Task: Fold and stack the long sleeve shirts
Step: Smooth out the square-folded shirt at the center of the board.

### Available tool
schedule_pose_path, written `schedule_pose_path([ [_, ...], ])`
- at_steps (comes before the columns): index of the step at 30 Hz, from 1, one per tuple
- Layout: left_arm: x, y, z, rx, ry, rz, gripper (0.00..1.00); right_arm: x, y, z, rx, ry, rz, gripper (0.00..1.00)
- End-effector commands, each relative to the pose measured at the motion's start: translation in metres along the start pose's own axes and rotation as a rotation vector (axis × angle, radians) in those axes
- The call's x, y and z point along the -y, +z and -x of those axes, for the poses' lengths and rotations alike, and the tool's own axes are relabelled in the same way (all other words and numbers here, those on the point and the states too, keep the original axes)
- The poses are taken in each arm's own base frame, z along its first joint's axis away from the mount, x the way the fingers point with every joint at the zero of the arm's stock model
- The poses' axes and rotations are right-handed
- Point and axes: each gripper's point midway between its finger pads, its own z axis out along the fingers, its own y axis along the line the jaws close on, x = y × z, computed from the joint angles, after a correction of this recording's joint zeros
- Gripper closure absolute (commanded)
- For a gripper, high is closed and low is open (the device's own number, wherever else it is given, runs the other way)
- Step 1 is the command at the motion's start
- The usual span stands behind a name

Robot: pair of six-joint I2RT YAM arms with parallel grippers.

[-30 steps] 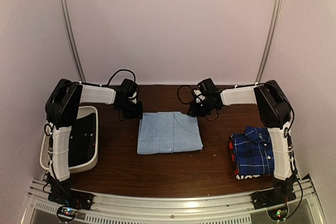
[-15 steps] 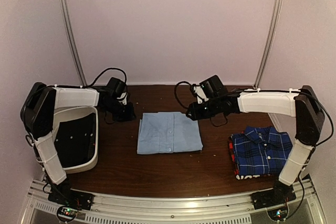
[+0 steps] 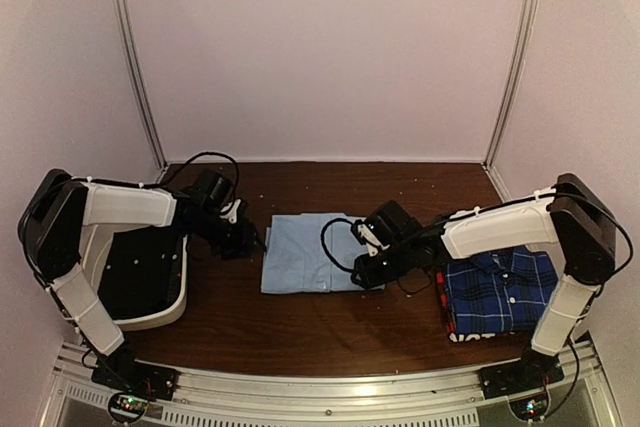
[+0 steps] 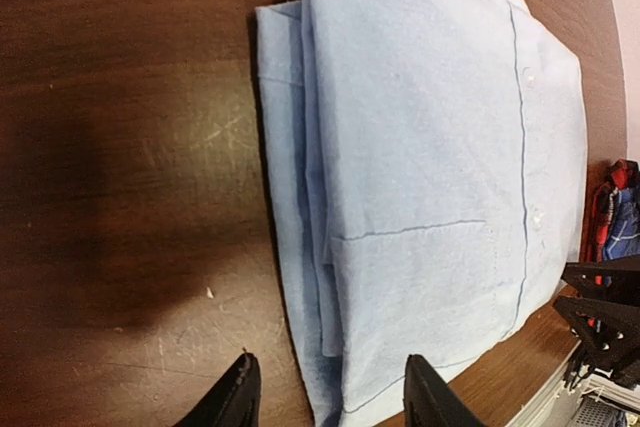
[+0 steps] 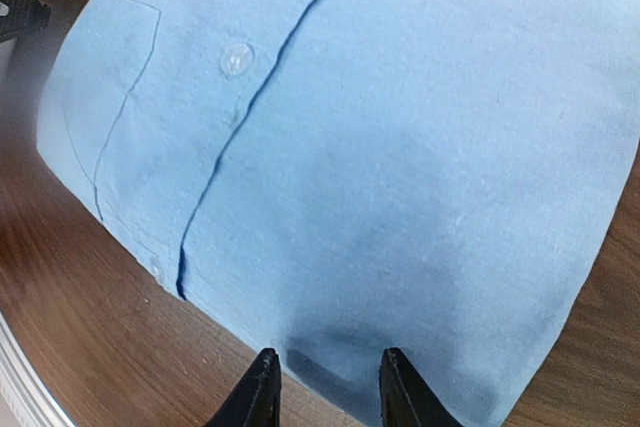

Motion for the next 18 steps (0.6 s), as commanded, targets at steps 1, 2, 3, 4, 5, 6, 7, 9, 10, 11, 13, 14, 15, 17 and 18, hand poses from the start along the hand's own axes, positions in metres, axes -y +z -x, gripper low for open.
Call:
schedule_pose_path([
  [1,0.014,0.004,-0.001,0.002,0.016,-0.065,0.49,0.004,0.010,-0.013,-0.002,0.015,-0.032,0.64],
  [2,0.014,0.007,-0.002,-0.003,0.017,-0.064,0.48,0.006,0.012,-0.016,-0.009,0.018,-0.038,0.64],
  [3,0.014,0.009,-0.003,-0.009,0.018,-0.062,0.47,0.006,0.013,-0.018,-0.011,0.020,-0.037,0.64],
  [4,0.012,0.011,-0.005,-0.017,0.019,-0.060,0.47,0.007,0.013,-0.020,-0.015,0.023,-0.038,0.64],
  [5,0.011,0.014,-0.006,-0.024,0.021,-0.056,0.47,0.007,0.012,-0.021,-0.013,0.023,-0.037,0.64],
  [6,0.010,0.016,-0.007,-0.030,0.020,-0.053,0.47,0.008,0.012,-0.021,-0.012,0.025,-0.038,0.64],
  [7,0.009,0.019,-0.008,-0.038,0.021,-0.051,0.47,0.008,0.010,-0.021,-0.008,0.025,-0.039,0.64],
  [9,0.006,0.025,-0.010,-0.048,0.023,-0.038,0.46,0.008,0.008,-0.019,-0.002,0.027,-0.041,0.64],
  [10,0.004,0.028,-0.012,-0.056,0.021,-0.032,0.47,0.007,0.007,-0.018,0.003,0.029,-0.037,0.64],
  [11,0.003,0.031,-0.012,-0.062,0.020,-0.029,0.47,0.006,0.006,-0.017,0.006,0.029,-0.035,0.64],
  [13,0.002,0.036,-0.013,-0.069,0.025,-0.020,0.47,0.005,0.004,-0.015,0.013,0.032,-0.030,0.64],
  [14,0.003,0.038,-0.014,-0.073,0.026,-0.018,0.47,0.004,0.002,-0.014,0.017,0.031,-0.028,0.64],
  [15,0.003,0.040,-0.013,-0.074,0.028,-0.017,0.48,0.004,0.001,-0.013,0.021,0.032,-0.027,0.64],
  [17,0.004,0.044,-0.013,-0.079,0.027,-0.014,0.49,0.003,-0.003,-0.010,0.031,0.032,-0.024,0.64],
  [18,0.005,0.044,-0.013,-0.077,0.028,-0.013,0.50,0.002,-0.005,-0.009,0.035,0.033,-0.025,0.64],
])
